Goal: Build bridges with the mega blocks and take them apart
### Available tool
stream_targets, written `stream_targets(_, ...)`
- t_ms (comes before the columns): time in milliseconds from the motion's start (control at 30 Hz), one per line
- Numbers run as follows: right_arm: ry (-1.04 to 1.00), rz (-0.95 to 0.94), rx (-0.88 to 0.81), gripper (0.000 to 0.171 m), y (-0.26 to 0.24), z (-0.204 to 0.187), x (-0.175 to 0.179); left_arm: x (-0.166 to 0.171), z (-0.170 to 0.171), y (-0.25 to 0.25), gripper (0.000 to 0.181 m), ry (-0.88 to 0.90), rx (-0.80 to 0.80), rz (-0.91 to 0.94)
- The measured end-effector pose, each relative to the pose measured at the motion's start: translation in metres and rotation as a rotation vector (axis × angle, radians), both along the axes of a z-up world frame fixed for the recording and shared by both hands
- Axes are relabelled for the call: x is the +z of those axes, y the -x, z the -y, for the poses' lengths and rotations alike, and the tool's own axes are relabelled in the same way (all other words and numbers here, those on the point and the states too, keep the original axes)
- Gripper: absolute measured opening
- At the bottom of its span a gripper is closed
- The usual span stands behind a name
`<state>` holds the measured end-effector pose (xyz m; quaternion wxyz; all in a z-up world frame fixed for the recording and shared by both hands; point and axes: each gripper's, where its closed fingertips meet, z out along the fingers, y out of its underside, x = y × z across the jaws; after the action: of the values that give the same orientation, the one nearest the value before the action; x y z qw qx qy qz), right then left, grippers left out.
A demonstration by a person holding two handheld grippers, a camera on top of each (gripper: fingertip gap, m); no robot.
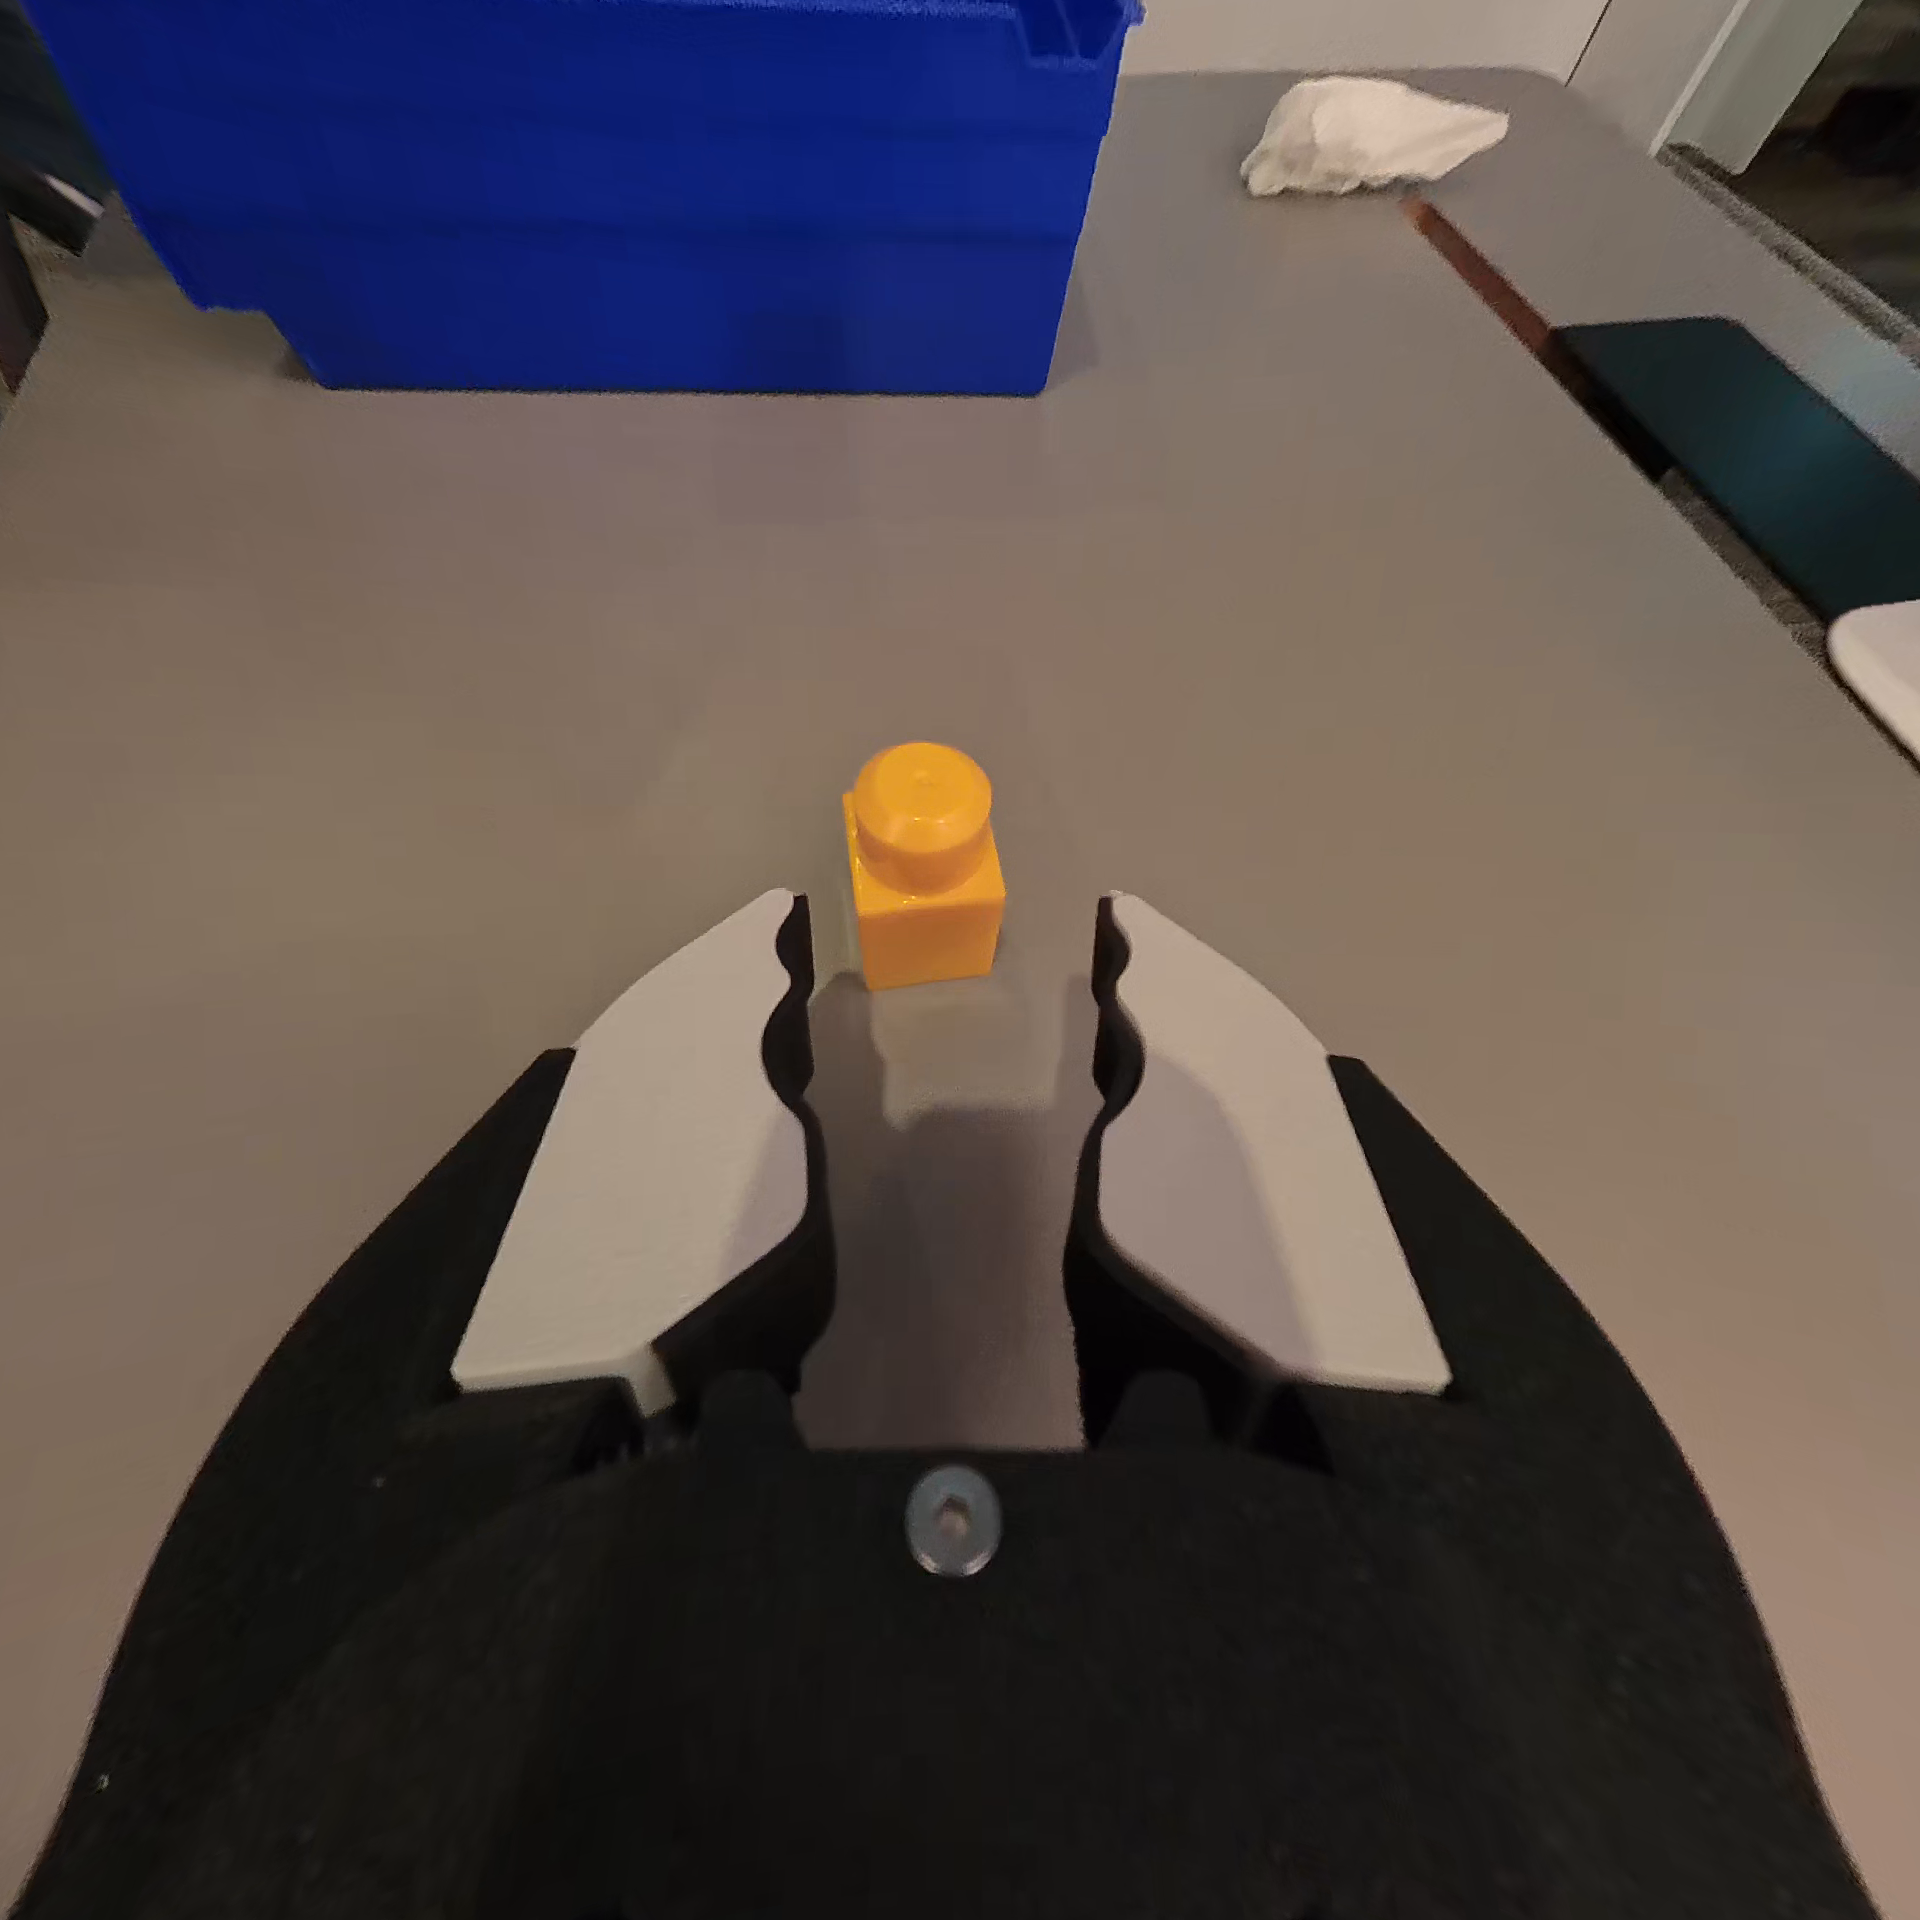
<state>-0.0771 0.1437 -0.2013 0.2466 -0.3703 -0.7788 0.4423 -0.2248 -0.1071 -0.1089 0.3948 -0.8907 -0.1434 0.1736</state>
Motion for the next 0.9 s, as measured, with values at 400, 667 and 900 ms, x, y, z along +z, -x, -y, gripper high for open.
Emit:
stream_targets(400,-0.037,-0.009,-0.009,0.049,-0.032,-0.008,0.026,-0.113,-0.027,0.086,0.041,0.169,0.197,0.154)
stream_targets(667,-0.062,0.002,-0.009,0.047,-0.043,-0.013,0.031,-0.133,-0.035,0.106,0.032,0.302,0.198,0.065)
stream_targets(900,-0.062,-0.005,0.017,0.045,-0.042,-0.008,0.034,-0.123,-0.021,0.108,0.030,0.311,0.174,0.045)
